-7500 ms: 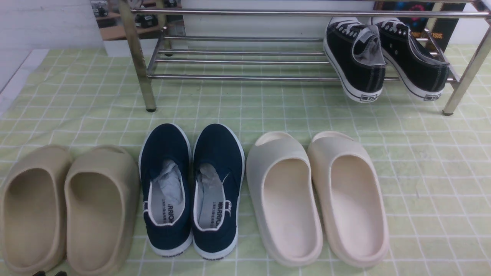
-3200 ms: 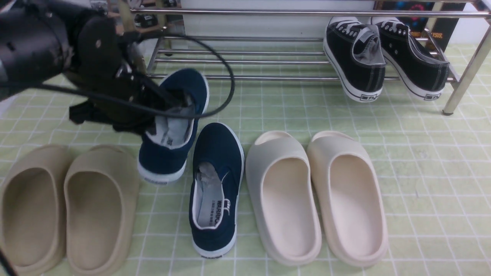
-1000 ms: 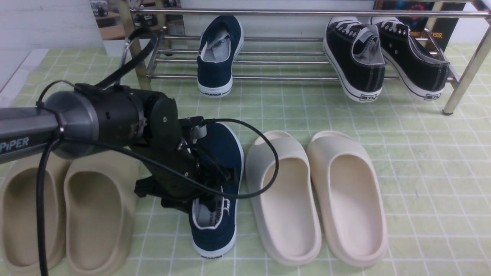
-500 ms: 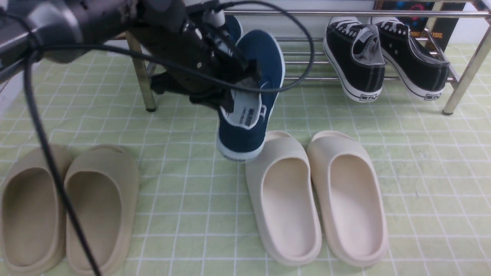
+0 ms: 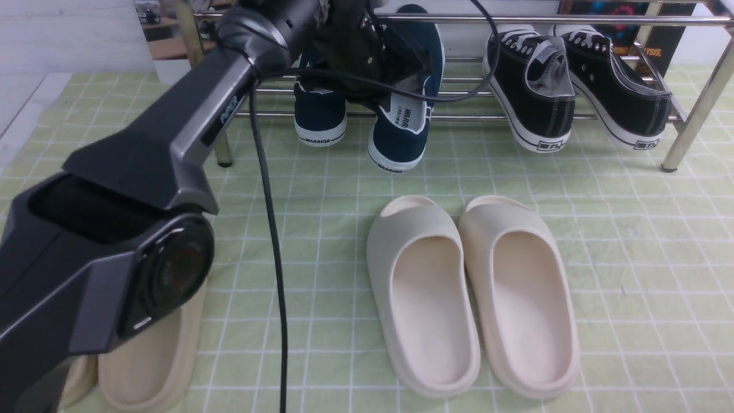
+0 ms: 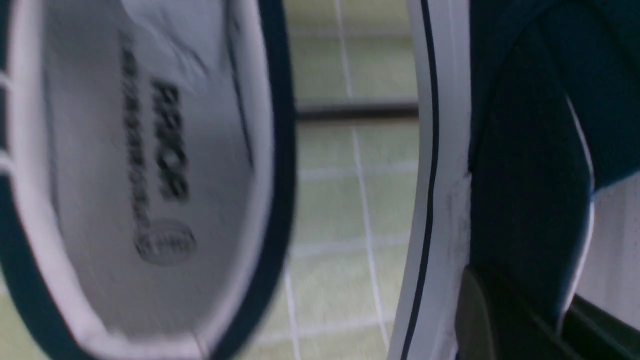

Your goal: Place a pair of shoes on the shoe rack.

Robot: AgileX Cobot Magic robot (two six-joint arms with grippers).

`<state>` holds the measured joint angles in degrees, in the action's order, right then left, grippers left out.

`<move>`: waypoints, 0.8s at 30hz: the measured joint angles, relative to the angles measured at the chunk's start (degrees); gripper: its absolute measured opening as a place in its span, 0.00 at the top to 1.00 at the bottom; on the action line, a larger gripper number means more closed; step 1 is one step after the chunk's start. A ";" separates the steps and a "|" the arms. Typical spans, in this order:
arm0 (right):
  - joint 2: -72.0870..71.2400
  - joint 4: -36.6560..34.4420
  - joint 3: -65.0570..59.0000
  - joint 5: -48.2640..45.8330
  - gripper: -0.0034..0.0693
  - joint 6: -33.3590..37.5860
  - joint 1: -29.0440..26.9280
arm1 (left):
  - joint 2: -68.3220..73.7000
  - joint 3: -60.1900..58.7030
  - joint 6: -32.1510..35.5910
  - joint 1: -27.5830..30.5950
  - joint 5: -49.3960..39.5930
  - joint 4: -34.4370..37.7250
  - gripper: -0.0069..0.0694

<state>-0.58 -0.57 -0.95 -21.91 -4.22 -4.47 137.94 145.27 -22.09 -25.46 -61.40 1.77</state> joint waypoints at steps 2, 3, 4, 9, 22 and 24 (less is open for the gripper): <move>0.00 0.00 0.00 0.00 0.62 0.00 0.00 | 1.10 1.22 -0.35 0.00 1.62 -1.24 0.91; 0.00 0.00 0.01 0.00 0.62 0.00 0.00 | 1.52 1.49 -0.41 0.00 3.05 -1.78 0.91; 0.00 0.00 0.01 0.00 0.62 0.00 0.00 | 1.81 1.62 -0.41 0.00 4.33 -1.78 0.91; 0.00 0.00 0.01 0.00 0.62 0.00 0.00 | 3.71 1.75 -0.47 0.00 10.11 -2.54 0.91; 0.00 0.00 0.01 0.00 0.62 0.00 0.00 | 1.30 2.29 -3.13 1.08 5.27 -4.38 0.43; 0.00 0.00 0.01 0.00 0.62 0.00 0.00 | -2.01 2.22 1.06 0.86 0.88 -3.64 0.42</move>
<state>-0.58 -0.57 -0.94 -21.91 -4.22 -4.47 135.92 147.48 -21.03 -24.61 -60.53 -1.87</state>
